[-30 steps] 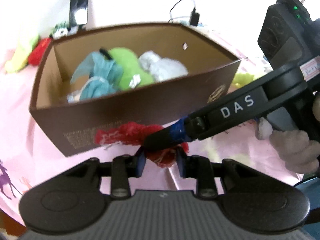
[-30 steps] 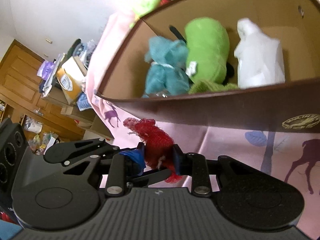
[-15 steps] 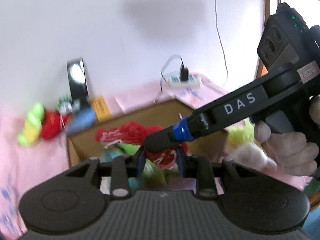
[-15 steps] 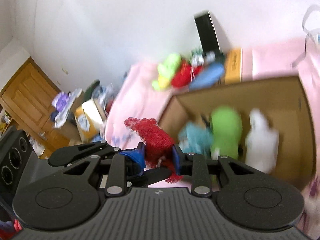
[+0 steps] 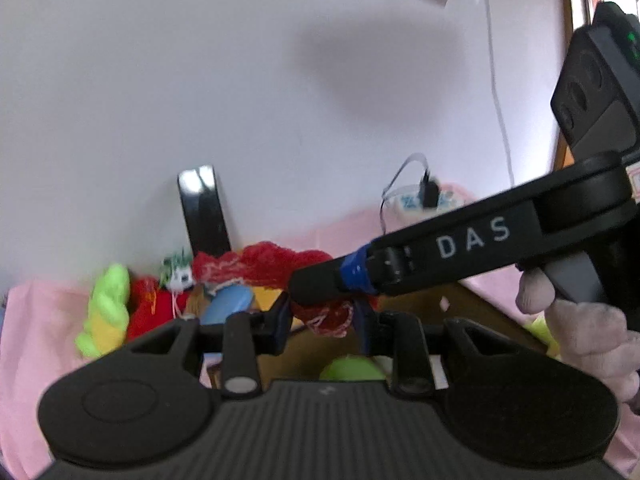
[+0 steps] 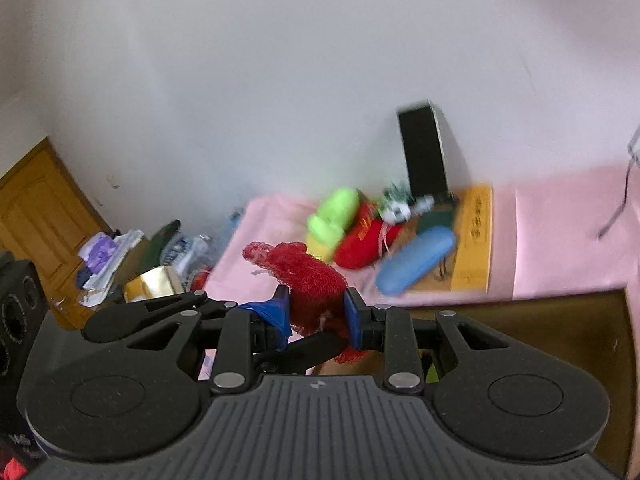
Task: Organize soft objects
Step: 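Lift the red plush with both grippers and carry it into the box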
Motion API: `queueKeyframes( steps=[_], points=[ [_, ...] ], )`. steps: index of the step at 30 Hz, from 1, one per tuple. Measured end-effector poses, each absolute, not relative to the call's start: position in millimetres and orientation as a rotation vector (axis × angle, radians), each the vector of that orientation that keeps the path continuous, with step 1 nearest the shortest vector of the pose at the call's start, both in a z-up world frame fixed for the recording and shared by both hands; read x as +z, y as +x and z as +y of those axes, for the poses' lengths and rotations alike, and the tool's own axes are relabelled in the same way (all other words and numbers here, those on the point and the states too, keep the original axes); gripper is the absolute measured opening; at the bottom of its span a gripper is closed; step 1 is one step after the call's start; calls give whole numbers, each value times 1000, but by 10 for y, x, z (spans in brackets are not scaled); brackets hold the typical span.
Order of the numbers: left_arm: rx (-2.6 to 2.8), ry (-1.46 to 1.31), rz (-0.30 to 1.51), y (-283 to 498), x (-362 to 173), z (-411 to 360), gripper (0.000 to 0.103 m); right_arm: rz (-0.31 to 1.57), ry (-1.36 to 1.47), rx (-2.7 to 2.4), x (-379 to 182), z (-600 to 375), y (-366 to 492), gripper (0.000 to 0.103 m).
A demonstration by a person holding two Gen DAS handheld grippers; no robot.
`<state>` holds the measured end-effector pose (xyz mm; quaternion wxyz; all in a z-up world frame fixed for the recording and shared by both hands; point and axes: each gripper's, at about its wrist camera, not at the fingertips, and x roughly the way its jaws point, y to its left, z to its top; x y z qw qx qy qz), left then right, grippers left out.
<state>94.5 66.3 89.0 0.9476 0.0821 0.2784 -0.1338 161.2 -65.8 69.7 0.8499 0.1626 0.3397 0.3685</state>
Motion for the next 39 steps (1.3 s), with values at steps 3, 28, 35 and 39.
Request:
queueKeyframes(
  steps=[3, 28, 35, 39],
  points=[
    [-265, 173, 635, 1037, 606, 656, 29, 782, 367, 755, 419, -607, 1703, 11],
    [-188, 97, 878, 1641, -400, 924, 63, 989, 507, 676, -585, -535, 2130, 13],
    [-127, 65, 854, 1593, -364, 956, 63, 935, 503, 635, -503, -618, 2045, 13],
    [-90, 34, 842, 1519, -281, 934, 63, 914, 477, 614, -445, -693, 1951, 13]
  ],
)
